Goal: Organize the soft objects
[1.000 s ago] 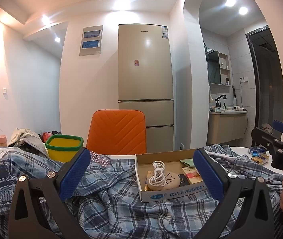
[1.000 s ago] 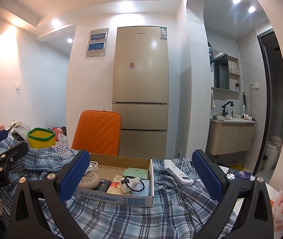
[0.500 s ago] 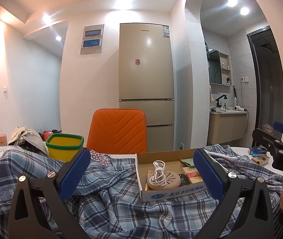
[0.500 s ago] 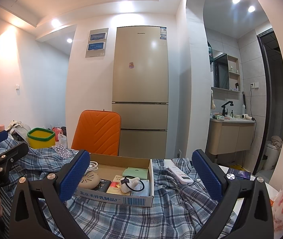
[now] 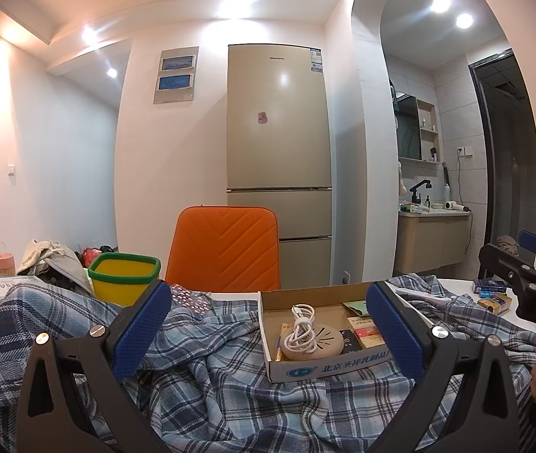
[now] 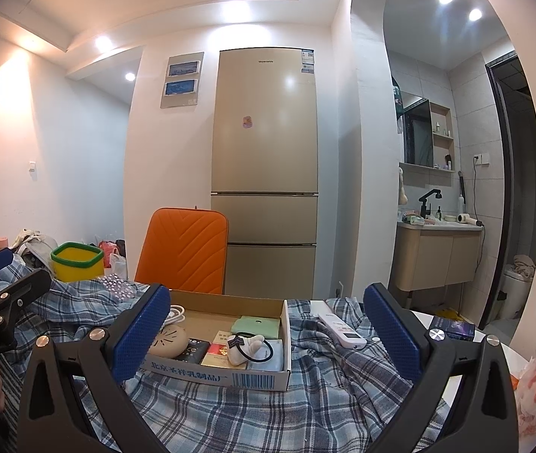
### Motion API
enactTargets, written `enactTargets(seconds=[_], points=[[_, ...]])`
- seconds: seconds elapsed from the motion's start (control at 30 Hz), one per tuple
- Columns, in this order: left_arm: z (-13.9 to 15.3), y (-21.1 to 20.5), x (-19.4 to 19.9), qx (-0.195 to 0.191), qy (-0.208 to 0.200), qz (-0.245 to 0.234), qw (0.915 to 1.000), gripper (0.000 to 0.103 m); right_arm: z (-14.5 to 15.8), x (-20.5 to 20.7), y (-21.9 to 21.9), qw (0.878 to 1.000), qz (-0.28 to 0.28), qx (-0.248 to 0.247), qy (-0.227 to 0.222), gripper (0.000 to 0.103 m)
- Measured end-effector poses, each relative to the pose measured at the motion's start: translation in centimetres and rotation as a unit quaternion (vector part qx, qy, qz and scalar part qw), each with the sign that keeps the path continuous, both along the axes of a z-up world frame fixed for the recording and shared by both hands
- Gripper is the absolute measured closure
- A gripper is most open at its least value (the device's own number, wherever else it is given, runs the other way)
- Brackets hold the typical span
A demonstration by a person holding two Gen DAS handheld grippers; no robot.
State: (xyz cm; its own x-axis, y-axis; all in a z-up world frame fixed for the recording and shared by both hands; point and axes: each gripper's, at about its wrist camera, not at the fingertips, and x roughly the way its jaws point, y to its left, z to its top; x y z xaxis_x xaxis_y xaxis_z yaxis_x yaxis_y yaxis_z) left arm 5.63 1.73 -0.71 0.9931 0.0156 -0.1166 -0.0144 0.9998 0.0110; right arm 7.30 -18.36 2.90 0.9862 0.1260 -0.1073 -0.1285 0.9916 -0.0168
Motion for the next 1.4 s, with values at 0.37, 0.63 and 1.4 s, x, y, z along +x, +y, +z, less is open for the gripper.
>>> enactTargets(seconds=[0.37,0.63,1.4], points=[[-0.11,0.3,0.15,-0.002,0.003,0.001,1.0,0.0,0.0,0.0,0.0,1.0,0.0,0.0,0.0,0.0],[-0.13,0.53,0.23,-0.003,0.005,0.003,1.0,0.0,0.01,-0.01,-0.05,1.0,0.0,0.0,0.001,0.0],[-0.19,0.69,0.29,-0.003,0.006,0.004,1.0,0.0,-0.01,-0.03,0.0,1.0,0.0,0.0,0.002,0.0]])
